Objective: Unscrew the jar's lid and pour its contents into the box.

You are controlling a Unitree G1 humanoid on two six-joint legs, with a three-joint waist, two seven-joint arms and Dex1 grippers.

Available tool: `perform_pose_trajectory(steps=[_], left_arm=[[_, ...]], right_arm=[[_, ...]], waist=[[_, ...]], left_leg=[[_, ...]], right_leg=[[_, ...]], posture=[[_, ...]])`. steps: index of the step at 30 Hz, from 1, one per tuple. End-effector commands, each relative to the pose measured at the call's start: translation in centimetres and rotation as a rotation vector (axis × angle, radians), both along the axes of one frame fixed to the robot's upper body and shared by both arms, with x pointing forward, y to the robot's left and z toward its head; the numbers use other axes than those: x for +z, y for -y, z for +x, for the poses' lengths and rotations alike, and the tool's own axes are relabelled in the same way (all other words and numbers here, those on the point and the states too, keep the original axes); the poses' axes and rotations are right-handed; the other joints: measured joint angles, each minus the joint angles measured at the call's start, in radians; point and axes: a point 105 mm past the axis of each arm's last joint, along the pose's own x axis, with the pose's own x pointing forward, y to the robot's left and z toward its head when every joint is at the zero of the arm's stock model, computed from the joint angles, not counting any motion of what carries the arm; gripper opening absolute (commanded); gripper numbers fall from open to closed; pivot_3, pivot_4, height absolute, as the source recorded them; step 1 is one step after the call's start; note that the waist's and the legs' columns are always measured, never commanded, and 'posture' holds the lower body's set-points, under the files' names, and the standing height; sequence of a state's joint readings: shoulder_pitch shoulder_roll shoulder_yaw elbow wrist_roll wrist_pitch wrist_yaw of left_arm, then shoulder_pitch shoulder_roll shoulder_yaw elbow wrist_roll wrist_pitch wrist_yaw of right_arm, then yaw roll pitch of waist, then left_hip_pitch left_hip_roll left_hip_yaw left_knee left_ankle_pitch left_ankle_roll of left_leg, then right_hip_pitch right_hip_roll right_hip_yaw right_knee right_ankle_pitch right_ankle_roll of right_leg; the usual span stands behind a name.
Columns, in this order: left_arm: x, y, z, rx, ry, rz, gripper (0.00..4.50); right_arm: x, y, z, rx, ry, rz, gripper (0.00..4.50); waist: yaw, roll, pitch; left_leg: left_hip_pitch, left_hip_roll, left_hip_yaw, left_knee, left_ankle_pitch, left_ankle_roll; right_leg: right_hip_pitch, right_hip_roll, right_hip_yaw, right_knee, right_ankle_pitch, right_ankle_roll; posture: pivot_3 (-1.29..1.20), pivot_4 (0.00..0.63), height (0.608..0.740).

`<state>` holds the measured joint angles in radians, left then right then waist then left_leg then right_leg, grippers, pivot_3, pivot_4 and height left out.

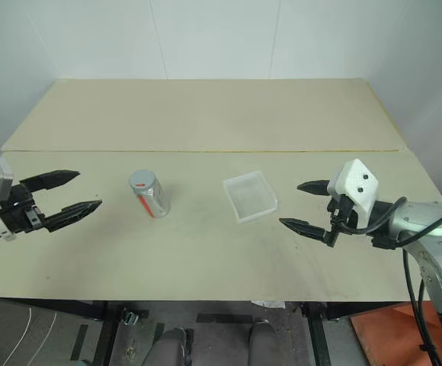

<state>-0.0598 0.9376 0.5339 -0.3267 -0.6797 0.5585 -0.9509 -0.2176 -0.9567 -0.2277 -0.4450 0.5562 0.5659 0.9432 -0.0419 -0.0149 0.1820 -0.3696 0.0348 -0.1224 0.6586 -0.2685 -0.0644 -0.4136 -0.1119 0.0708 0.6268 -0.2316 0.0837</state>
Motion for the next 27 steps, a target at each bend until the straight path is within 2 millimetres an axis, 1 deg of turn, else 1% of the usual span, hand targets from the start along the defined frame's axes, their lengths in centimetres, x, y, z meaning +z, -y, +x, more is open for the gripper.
perform_pose_trajectory(steps=[1,4,7,10,13,17,20,22,24,27], left_arm=[[1.0,0.4,-0.3,0.000,0.046,-0.015,4.48],[0.5,0.7,-0.4,-0.011,0.045,-0.027,4.48],[0.1,0.9,-0.9,-0.011,0.042,-0.031,4.48],[-0.2,0.7,-1.1,0.024,0.041,-0.048,4.48],[-1.6,1.0,-1.4,0.042,0.011,-0.073,4.48],[-3.5,2.1,-1.6,0.064,-0.026,-0.111,4.48],[-5.5,2.9,-1.0,0.106,-0.038,-0.119,4.48],[-5.9,3.4,-0.4,0.132,-0.020,-0.134,4.48],[-6.6,3.7,0.6,0.188,0.007,-0.165,4.48],[-7.3,4.7,1.4,0.208,0.030,-0.192,4.48]], right_arm=[[0.9,-0.3,-0.1,0.020,0.045,-0.009,4.50],[0.5,-0.5,0.0,0.042,0.038,-0.039,4.50],[1.2,-0.2,0.0,0.050,0.061,-0.027,4.50],[1.9,0.2,0.0,0.044,0.090,-0.021,4.50],[2.3,0.7,-0.5,0.051,0.099,-0.021,4.50],[2.5,1.3,-1.1,0.052,0.114,-0.048,4.50],[3.3,1.0,-1.4,0.057,0.121,-0.037,4.50],[3.6,0.8,-1.7,0.078,0.118,-0.025,4.50],[3.4,0.4,-1.8,0.088,0.112,-0.031,4.50],[3.4,0.0,-2.0,0.101,0.118,-0.034,4.50]], waist=[[-0.001,0.000,0.000],[-0.002,0.000,0.000],[-0.004,0.000,0.000],[-0.003,0.000,0.000],[-0.003,0.000,0.000],[-0.001,0.000,0.000],[0.000,0.001,0.000],[0.000,0.000,0.000],[0.001,0.000,0.000],[0.003,0.000,0.000]], left_leg=[[0.000,0.000,0.000,0.000,0.000,0.000],[0.000,0.000,0.000,0.000,0.000,0.000],[0.000,0.000,0.000,0.000,0.000,0.000],[0.000,0.000,0.000,0.000,0.000,0.000],[0.000,0.000,0.000,0.000,0.000,0.000],[0.000,0.000,0.000,0.000,0.000,0.000],[0.001,0.000,0.000,0.000,0.000,0.000],[0.002,0.000,0.000,0.000,0.000,0.000],[0.002,0.000,0.000,0.000,0.000,0.000],[0.002,0.000,0.000,0.000,0.000,0.000]], right_leg=[[0.000,0.000,0.000,0.000,0.000,0.000],[0.000,0.000,0.000,0.000,0.000,0.000],[0.000,0.000,0.000,0.000,0.000,0.000],[0.000,0.000,0.000,0.000,0.000,0.000],[0.000,0.000,0.000,0.000,0.000,0.000],[0.000,0.000,0.000,0.000,0.000,0.000],[0.002,0.000,0.000,0.000,0.000,0.000],[0.003,0.000,0.000,-0.001,0.000,0.000],[0.003,0.000,0.000,-0.001,0.000,0.000],[0.004,0.000,0.000,-0.002,0.000,0.000]], posture=[[0.00,0.150,0.740],[0.00,0.150,0.740],[0.00,0.150,0.740],[0.00,0.150,0.740],[0.00,0.150,0.740],[0.00,0.150,0.740],[0.00,0.150,0.740],[0.00,0.150,0.740],[0.00,0.150,0.740],[0.00,0.150,0.740]])
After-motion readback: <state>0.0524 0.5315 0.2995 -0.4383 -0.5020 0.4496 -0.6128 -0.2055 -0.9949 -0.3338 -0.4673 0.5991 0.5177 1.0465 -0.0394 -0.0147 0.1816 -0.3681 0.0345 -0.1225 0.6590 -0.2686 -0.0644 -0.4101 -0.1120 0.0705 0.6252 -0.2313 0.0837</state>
